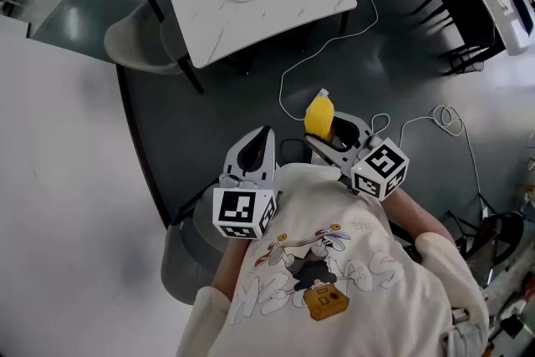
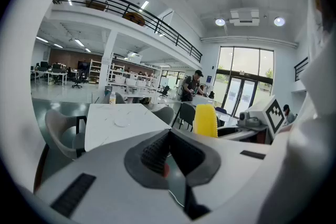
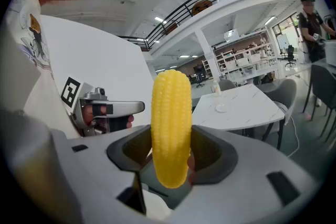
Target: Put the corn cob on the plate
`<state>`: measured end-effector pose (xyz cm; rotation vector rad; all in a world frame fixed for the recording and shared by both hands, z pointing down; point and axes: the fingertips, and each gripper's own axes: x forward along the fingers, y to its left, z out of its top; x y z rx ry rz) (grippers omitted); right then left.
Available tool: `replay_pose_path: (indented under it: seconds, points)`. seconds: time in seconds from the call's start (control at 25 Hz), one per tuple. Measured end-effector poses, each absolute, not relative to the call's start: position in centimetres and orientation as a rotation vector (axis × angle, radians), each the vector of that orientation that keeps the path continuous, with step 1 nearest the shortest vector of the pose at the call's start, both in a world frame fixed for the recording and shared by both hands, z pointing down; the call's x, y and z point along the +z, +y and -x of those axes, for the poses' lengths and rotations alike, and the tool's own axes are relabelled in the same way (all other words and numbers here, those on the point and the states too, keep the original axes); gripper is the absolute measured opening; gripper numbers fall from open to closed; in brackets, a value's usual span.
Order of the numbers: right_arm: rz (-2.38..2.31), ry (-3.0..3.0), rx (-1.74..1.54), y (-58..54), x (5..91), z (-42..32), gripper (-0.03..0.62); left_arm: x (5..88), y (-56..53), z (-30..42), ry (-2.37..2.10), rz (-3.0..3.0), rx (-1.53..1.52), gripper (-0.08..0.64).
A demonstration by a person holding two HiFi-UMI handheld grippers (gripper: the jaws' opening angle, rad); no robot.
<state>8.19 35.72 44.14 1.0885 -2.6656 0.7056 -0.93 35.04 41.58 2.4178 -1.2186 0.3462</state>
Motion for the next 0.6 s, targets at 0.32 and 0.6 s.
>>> replay_pose_path:
  seconds: [0.32,0.6]
  points:
    - [-1.094,-2.692,0.702,36.3,43.3,-8.1,0.222,42.2,34.7,-0.5,-1.207,-2.398,0.335,0.006]
    - [-1.07,-2.729,0.677,37.5,42.7,-10.4,0.222,42.7,35.8,-2.9,-1.231,-2.368,0.357,0.006]
